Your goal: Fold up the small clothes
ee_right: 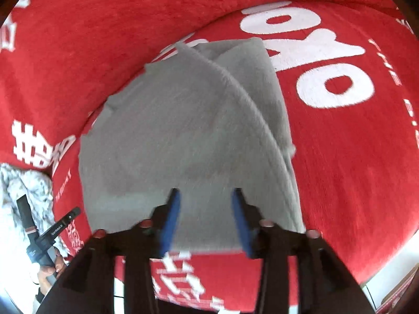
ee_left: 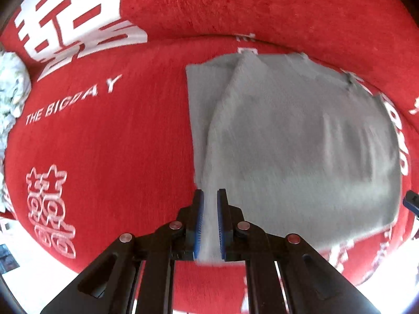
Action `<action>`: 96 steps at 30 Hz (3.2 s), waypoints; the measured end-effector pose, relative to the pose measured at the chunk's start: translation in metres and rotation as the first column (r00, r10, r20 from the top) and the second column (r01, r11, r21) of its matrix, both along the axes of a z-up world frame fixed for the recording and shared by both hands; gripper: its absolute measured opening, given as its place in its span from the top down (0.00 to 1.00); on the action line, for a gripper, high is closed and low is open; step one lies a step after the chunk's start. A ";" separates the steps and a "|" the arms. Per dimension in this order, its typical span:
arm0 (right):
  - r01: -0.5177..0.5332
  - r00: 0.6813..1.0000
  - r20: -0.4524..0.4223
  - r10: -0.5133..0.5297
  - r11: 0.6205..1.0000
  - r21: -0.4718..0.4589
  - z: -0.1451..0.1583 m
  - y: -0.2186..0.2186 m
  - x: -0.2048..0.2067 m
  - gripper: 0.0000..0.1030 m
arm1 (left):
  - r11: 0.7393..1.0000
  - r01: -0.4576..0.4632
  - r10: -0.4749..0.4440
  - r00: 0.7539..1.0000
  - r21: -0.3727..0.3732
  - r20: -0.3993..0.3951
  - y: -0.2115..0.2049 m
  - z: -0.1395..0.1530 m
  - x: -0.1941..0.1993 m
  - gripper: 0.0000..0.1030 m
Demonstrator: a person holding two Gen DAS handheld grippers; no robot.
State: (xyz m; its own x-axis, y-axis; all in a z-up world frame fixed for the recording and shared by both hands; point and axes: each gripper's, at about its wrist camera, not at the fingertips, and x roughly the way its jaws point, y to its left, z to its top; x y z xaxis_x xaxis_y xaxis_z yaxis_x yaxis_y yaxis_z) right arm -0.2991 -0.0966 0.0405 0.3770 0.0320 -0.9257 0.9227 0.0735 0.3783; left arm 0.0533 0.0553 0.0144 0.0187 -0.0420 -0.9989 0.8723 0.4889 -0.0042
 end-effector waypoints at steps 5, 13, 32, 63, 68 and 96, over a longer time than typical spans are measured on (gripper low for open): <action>-0.051 0.998 0.028 0.050 0.999 0.014 0.029 0.026 0.018 0.53 | 0.999 0.018 -0.018 1.000 0.037 0.005 0.026 0.029 -0.024 0.89; -0.121 0.991 0.053 0.120 0.993 0.010 0.075 0.043 0.050 0.52 | 0.999 -0.033 0.033 0.999 0.038 -0.010 0.057 0.079 -0.042 0.89; -0.289 0.957 0.042 0.288 0.957 0.028 0.109 0.053 0.097 0.41 | 0.967 -0.251 0.252 0.967 -0.030 0.033 0.088 0.137 -0.033 0.01; -0.213 0.959 0.218 0.181 0.968 0.135 0.087 0.022 0.058 0.00 | 0.960 -0.280 0.277 0.955 0.013 0.105 0.085 0.171 -0.074 0.01; -0.173 0.961 0.244 0.132 0.972 0.157 0.080 0.016 0.041 0.00 | 0.965 -0.261 0.257 0.959 0.016 0.121 0.076 0.172 -0.077 0.01; 0.178 0.949 0.203 -0.242 0.941 0.287 -0.001 0.109 0.076 0.00 | 0.986 0.090 -0.092 0.996 0.142 0.009 0.037 0.049 0.001 0.01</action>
State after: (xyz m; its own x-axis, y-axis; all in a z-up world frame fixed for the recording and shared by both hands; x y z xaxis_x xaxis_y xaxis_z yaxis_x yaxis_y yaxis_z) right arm -0.2229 0.0126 0.0395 0.6043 0.1578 -0.7810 0.7903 -0.2432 0.5624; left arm 0.0544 0.0928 0.0633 0.0367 0.0972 -0.9946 0.9127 0.4020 0.0729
